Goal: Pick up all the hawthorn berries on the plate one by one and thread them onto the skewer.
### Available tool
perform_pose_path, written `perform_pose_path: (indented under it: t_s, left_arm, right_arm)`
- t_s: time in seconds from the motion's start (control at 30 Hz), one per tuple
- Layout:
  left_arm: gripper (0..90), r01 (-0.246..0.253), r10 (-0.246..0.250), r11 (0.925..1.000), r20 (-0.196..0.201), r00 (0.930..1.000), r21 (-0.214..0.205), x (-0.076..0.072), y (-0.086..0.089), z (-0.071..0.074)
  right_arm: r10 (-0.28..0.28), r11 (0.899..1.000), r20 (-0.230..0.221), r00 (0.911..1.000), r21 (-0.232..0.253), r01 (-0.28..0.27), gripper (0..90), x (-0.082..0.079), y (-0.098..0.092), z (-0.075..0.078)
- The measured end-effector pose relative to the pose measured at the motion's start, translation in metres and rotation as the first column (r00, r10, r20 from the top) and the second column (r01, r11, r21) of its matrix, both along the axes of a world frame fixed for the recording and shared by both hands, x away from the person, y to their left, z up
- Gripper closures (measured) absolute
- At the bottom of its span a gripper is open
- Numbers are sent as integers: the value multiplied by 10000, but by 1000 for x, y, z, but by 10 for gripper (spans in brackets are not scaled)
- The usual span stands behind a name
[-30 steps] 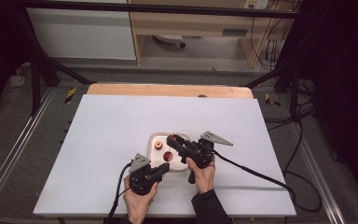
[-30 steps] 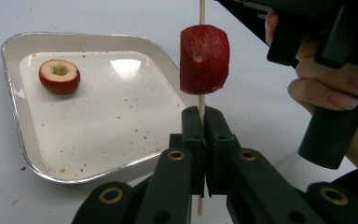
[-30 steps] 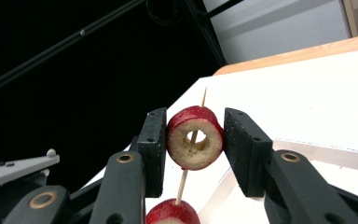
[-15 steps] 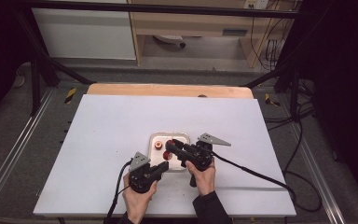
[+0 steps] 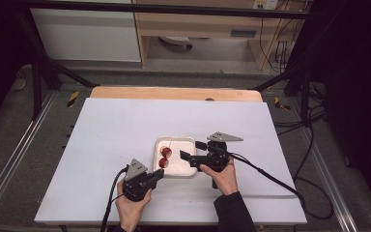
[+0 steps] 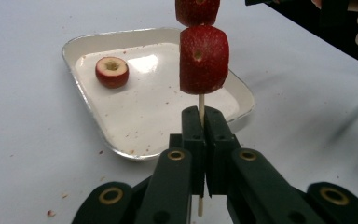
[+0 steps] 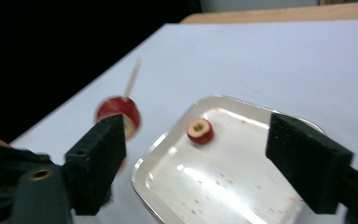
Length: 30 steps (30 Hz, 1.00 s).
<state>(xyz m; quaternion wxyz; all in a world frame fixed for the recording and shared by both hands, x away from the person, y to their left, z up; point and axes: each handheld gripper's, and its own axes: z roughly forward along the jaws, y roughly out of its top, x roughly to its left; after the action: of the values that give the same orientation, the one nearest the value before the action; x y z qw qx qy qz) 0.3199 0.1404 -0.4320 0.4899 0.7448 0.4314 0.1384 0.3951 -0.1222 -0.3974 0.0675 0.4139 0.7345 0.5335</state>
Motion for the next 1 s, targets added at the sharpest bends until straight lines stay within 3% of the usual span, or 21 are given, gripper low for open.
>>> perform_pose_path:
  t_s: [0.17, 0.4, 0.53, 0.57, 0.67, 0.7, 0.77, 0.8, 0.83, 0.9, 0.93, 1.0]
  left_arm:
    - [882, 79, -82, 9996, 87, 9999, 275, -3, 10, -2]
    - [882, 91, -93, 9985, 34, 10000, 541, -4, 26, -3]
    - [882, 139, -149, 9961, 100, 9998, 871, -6, 33, -3]
    - [882, 223, -231, 9943, 64, 9997, 1046, -7, 35, -3]
    - [882, 231, -233, 9950, 9, 9997, 972, -7, 36, -4]
    - [882, 267, -270, 9946, 22, 9996, 1002, -8, 38, -4]
    - [882, 279, -283, 9946, 35, 9996, 996, -8, 39, -4]
    - [882, 279, -283, 9946, 35, 9996, 996, -8, 39, -4]
    - [882, 279, -284, 9945, 28, 9996, 1006, -9, 41, -4]
    - [882, 281, -287, 9945, 40, 9996, 1005, -9, 42, -4]
    - [882, 274, -279, 9941, 35, 9996, 1045, -9, 44, -3]
    - [881, 260, -265, 9943, 29, 9996, 1034, -9, 45, -4]
  right_arm:
    - [198, 9945, -174, 9997, -1023, -215, 98, 2, -2, -4]
    - [381, 9865, -347, 9987, -1580, -431, 91, 5, -3, -5]
    - [533, 9749, -496, 9973, -2137, -627, 91, 9, -3, -3]
    - [665, 9658, -579, 9961, -2468, -789, 91, 11, -2, -2]
    - [758, 9578, -693, 9947, -2723, -919, 91, 14, 0, -1]
    - [863, 9481, -808, 9930, -2996, -1068, 93, 17, 3, 0]
    - [1004, 9387, -928, 9906, -3211, -1253, 99, 19, 9, 1]
    - [1004, 9387, -928, 9906, -3211, -1253, 99, 19, 9, 1]
    - [1125, 9274, -986, 9887, -3468, -1401, 107, 22, 15, 3]
    - [1281, 9218, -994, 9868, -3552, -1555, 110, 24, 18, 3]
    - [1455, 9100, -1045, 9838, -3762, -1745, 113, 28, 26, 4]
    - [1568, 8989, -1148, 9809, -3949, -1899, 115, 32, 34, 5]
